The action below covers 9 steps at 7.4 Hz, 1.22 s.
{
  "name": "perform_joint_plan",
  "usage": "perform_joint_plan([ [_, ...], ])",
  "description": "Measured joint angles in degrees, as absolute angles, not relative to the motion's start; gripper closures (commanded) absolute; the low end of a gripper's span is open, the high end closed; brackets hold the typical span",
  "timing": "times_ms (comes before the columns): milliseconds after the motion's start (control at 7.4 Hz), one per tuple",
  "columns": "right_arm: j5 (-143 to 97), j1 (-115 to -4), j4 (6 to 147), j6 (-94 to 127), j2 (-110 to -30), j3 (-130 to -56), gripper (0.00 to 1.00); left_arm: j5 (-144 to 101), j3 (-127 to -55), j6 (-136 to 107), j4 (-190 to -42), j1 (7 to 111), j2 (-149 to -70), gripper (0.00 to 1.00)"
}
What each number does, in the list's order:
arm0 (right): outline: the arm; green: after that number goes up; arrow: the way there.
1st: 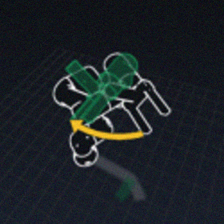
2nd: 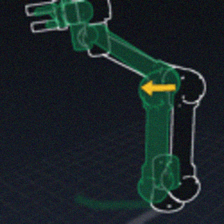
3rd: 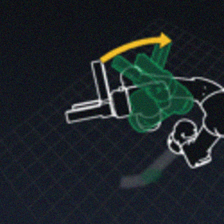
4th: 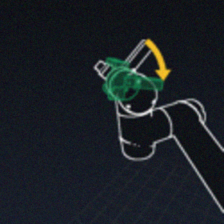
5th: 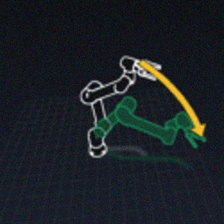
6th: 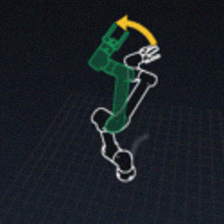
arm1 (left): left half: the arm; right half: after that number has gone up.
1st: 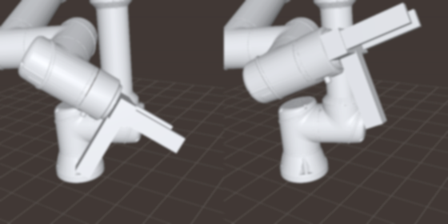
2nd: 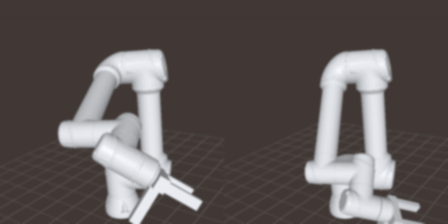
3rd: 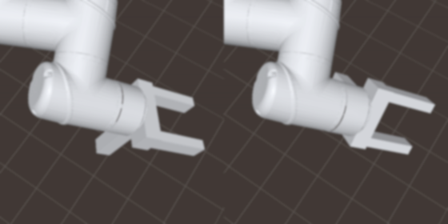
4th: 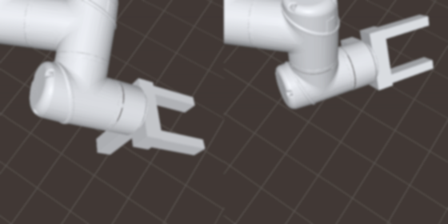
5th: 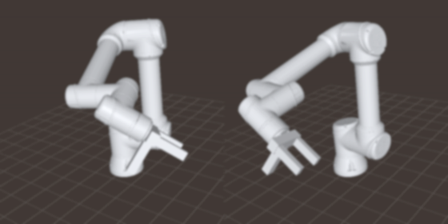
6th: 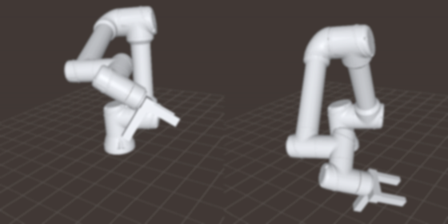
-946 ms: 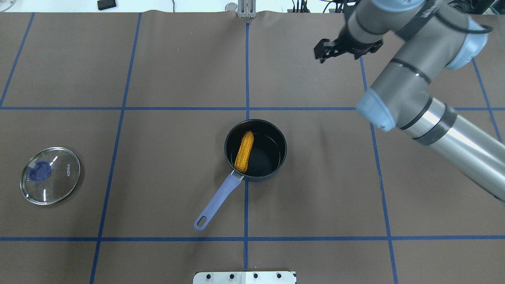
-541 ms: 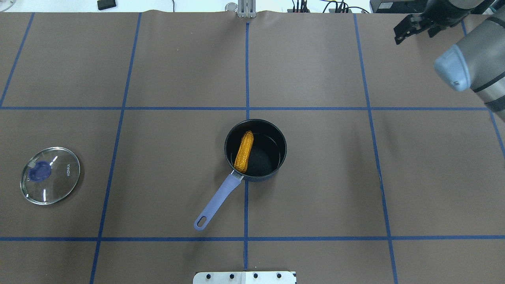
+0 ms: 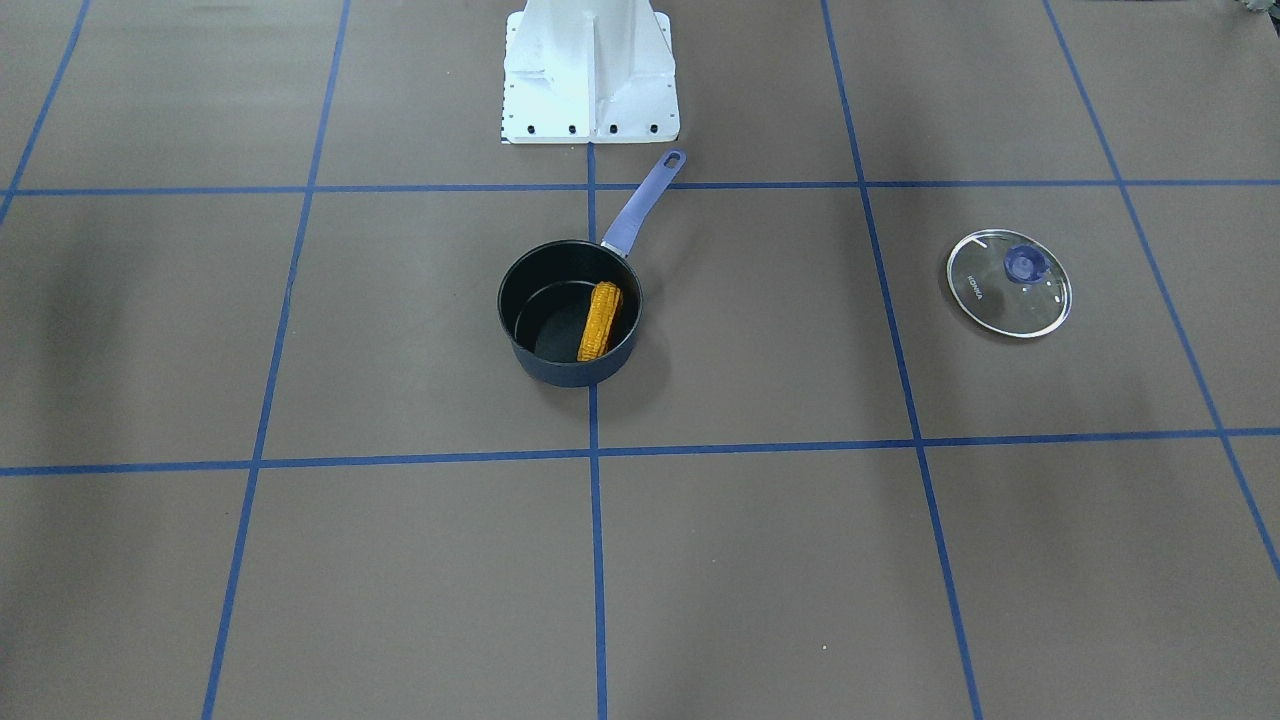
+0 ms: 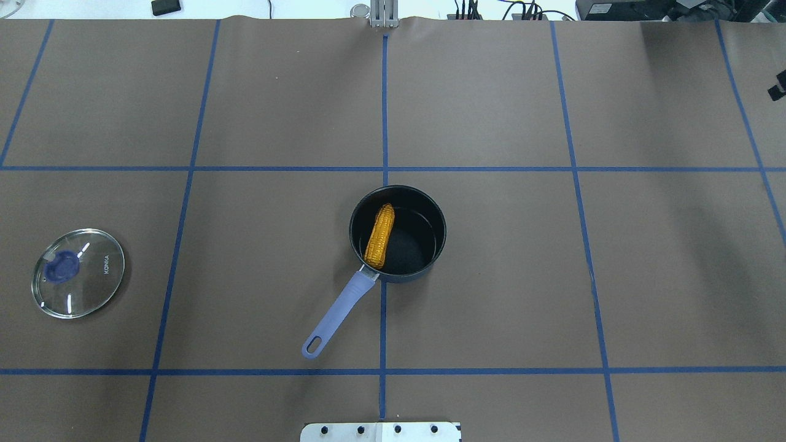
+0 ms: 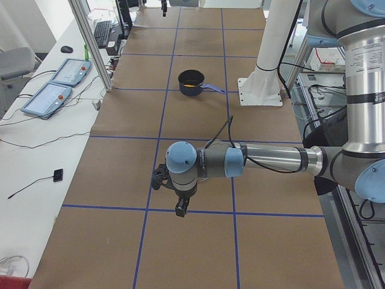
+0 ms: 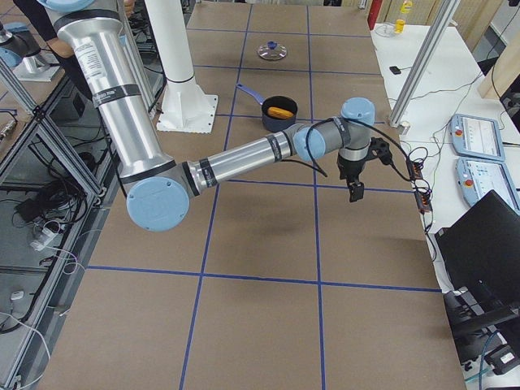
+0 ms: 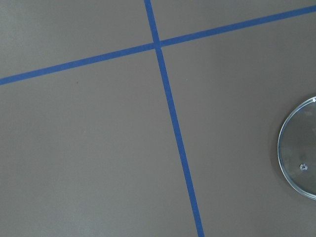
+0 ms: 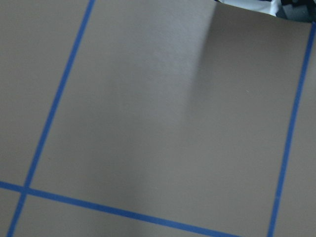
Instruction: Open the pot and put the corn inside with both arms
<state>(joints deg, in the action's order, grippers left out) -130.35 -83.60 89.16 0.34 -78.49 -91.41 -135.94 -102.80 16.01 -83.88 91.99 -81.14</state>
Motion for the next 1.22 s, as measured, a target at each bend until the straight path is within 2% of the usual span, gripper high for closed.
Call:
perform_joint_plan([
  [541,-129.97,-92.02,88.95,-9.61,-90.41,-91.61,0.0,-135.95,-103.1,15.61,-84.21,92.08,-80.95,0.01],
  [1216,-129.88,-92.81,88.74,-9.32,-91.92,-91.37,0.0,-135.45,-103.25,15.97,-84.2,92.1,-80.56,0.01],
])
